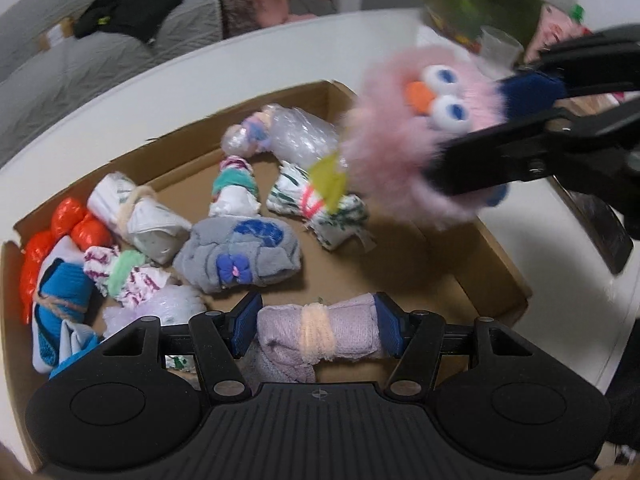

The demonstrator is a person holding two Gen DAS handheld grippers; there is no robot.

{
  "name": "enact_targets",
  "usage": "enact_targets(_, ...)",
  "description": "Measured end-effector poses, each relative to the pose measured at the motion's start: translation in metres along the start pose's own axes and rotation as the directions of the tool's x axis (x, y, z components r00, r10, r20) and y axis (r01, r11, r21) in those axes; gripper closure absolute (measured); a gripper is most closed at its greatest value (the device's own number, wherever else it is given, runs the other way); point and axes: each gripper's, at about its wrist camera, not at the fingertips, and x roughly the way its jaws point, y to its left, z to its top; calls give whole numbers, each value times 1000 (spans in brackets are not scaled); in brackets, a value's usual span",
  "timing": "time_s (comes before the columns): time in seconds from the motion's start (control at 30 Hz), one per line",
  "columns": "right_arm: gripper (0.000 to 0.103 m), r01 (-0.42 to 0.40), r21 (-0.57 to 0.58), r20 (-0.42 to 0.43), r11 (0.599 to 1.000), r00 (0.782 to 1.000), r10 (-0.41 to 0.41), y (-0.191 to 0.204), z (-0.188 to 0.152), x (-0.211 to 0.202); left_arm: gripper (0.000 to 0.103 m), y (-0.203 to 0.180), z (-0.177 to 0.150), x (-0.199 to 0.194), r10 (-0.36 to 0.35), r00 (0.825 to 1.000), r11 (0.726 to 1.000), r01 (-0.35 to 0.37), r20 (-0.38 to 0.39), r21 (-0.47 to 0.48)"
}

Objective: Organize objects
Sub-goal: 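Lower the lilac sock roll and pink puppet into the tray and open both grippers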

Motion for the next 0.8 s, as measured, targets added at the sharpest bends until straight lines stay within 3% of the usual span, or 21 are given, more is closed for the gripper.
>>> enact_targets(0.2, 72, -9, 0, -128, 1000, 992, 9, 1, -10, 26, 36, -1, 1, 6, -14, 999, 1000, 15, -40, 18)
enact_targets(0.37, 72, 0, -25, -182, 1000, 983, -5, 6, -16, 35, 36, -1, 1, 8, -22, 998, 1000, 24, -63, 20)
enact_targets(0.57, 72, 17, -26, -274, 1000, 961, -24, 6, -23, 51, 33, -3, -2, 10, -22, 996, 999, 25, -83, 26)
enact_targets(0.8, 72, 21, -23, -298, 1000, 954, -27, 7, -24, 50, 30, -5, -1, 11, -10, 995, 999, 14, -103, 36)
